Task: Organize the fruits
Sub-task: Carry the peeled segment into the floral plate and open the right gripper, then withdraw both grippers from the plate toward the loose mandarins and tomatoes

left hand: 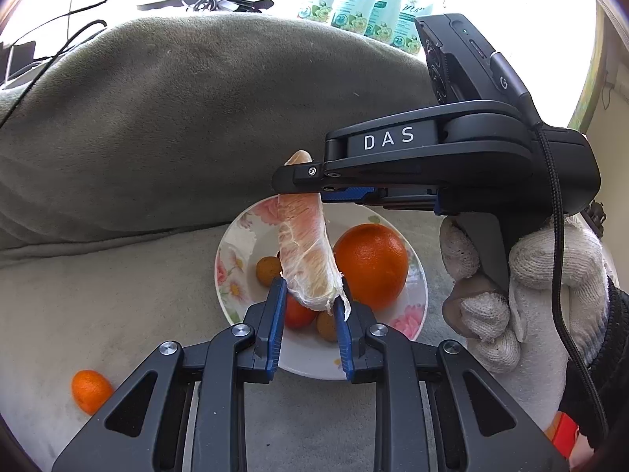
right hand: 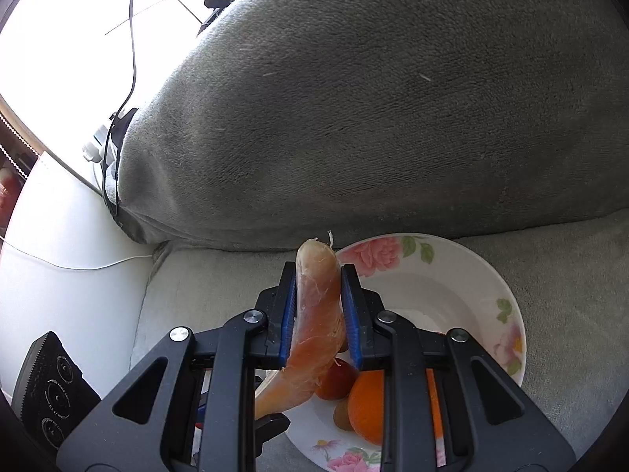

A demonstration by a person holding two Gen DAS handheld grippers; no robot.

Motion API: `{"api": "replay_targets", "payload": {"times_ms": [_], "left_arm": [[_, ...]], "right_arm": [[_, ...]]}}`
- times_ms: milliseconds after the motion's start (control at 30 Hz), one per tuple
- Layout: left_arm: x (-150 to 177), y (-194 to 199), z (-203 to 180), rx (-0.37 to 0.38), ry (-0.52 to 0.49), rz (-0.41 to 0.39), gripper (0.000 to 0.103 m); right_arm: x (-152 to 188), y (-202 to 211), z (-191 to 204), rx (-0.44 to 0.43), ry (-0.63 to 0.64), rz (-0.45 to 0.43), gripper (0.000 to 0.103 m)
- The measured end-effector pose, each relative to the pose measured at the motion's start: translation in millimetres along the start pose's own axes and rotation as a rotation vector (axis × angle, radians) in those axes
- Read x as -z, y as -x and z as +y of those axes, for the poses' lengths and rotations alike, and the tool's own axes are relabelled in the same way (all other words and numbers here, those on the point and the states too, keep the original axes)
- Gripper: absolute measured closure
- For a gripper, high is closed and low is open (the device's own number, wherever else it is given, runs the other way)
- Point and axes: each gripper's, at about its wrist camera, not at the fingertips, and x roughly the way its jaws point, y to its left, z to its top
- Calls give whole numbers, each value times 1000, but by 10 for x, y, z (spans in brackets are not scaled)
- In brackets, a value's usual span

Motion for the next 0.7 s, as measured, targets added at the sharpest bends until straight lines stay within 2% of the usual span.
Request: {"api": "replay_targets", "payload": {"times_ms": [500, 533, 567, 600, 700], "left_arm": [[-63, 6, -25, -5, -23, -10, 80], [-61, 14, -31, -5, -24, -10, 74], [-59, 22, -37, -5, -25, -12, 69], [-56, 28, -45, -5, -26, -13, 68], [-44, 45, -76, -4, -29, -10, 64]], "right_arm": [[20, 67, 82, 54, 16, -26, 78], [15, 81, 84, 55, 15, -29, 77], [10, 97, 86, 58, 18, -33, 75], [5, 113, 86, 63, 21, -36, 73], [-2, 156, 107, 84, 27, -51, 56]]}}
